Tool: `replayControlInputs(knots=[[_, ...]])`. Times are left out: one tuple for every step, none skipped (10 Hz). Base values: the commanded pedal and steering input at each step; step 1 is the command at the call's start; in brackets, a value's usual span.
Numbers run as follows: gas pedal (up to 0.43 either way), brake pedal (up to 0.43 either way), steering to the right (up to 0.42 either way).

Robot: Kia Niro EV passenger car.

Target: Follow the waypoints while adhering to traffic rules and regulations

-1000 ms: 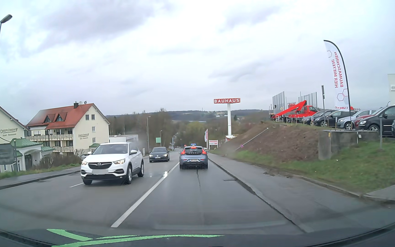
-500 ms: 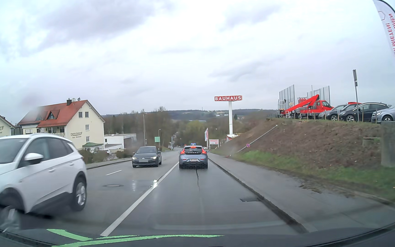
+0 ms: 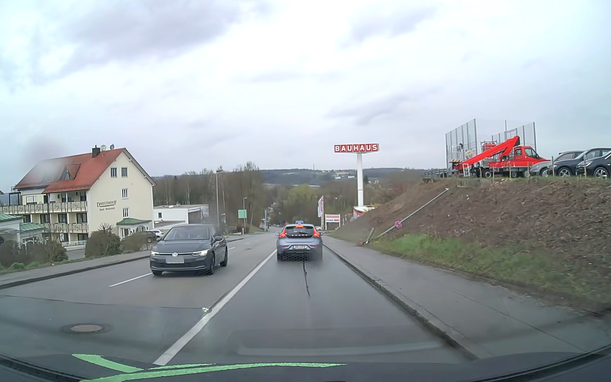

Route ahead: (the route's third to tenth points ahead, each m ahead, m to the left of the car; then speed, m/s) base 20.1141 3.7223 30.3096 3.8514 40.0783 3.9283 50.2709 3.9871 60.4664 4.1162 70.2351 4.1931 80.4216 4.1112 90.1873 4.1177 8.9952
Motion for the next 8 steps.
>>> replayControlInputs(knots=[[0.0, 0.146, -0.005], [0.0, 0.159, -0.005], [0.0, 0.171, -0.005], [0.0, 0.171, -0.005], [0.0, 0.171, -0.005], [0.0, 0.171, -0.005], [0.0, 0.177, -0.005], [0.0, 0.177, -0.005]])
